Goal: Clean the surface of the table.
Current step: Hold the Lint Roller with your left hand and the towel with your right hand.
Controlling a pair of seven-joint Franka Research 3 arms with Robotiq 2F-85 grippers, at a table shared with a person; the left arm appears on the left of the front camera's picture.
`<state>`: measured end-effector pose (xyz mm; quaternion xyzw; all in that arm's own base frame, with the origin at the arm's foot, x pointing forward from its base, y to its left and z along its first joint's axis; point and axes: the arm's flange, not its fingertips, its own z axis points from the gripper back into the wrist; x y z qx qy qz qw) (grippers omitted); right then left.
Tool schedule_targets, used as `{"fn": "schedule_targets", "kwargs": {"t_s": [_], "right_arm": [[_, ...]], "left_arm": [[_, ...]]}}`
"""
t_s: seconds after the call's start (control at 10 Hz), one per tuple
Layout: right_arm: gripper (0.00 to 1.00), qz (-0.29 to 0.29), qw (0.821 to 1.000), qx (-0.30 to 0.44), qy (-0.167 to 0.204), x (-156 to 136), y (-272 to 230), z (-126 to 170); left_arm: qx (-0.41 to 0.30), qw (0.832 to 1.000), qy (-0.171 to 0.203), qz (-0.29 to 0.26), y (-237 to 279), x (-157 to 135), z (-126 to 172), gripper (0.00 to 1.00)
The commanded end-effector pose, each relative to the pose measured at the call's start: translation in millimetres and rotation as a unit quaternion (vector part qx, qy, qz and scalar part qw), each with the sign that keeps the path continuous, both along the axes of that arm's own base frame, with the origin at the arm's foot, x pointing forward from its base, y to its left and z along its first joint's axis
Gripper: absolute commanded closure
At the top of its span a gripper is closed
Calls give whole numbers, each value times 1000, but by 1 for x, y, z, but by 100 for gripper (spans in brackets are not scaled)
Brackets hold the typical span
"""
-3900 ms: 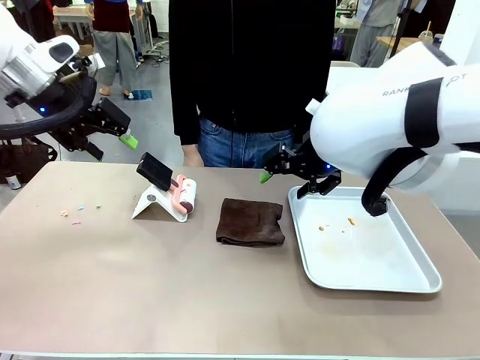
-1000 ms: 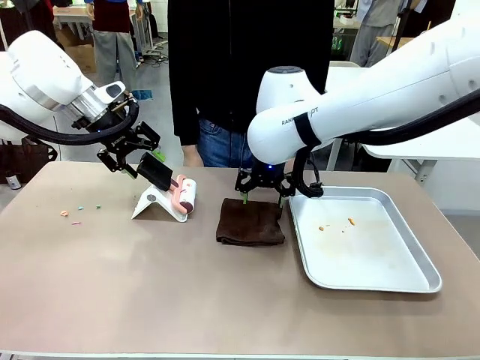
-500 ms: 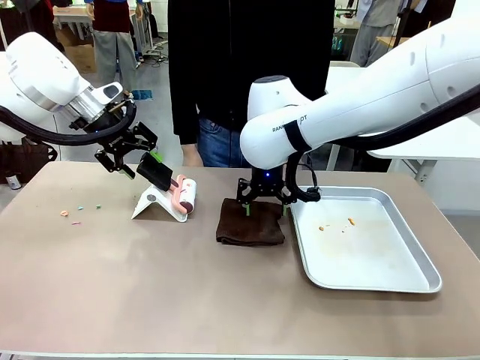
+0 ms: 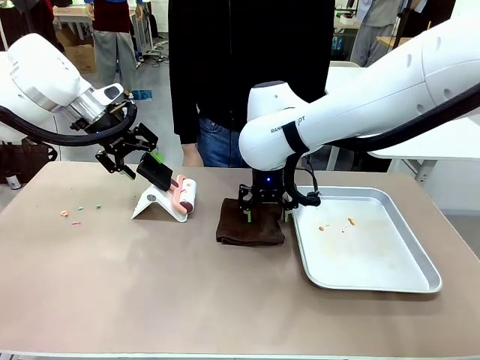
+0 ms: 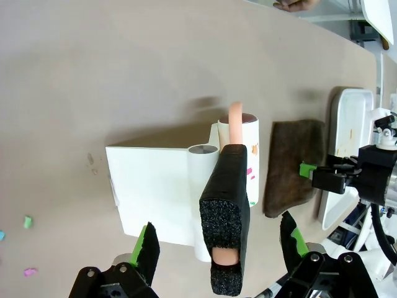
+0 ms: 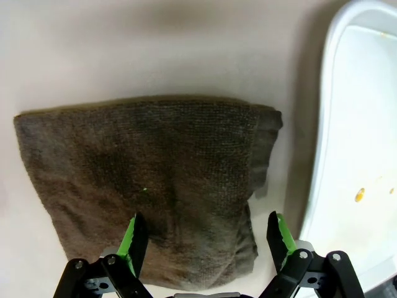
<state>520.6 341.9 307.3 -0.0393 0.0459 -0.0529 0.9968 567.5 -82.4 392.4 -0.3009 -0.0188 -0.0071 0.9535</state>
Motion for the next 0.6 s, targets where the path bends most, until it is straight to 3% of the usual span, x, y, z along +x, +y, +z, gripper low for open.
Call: {"fn": "schedule_targets", "kwargs": {"t_s": [0.0, 0.5], "right_arm": [[0, 5, 999, 54, 0, 0, -6, -3], [0, 9, 998, 65, 9, -1, -14, -7]], "left_arm": [[-3, 1000, -3, -7, 1, 4, 2, 0], [-4, 1000, -2, -9, 0, 5, 3, 0]]}}
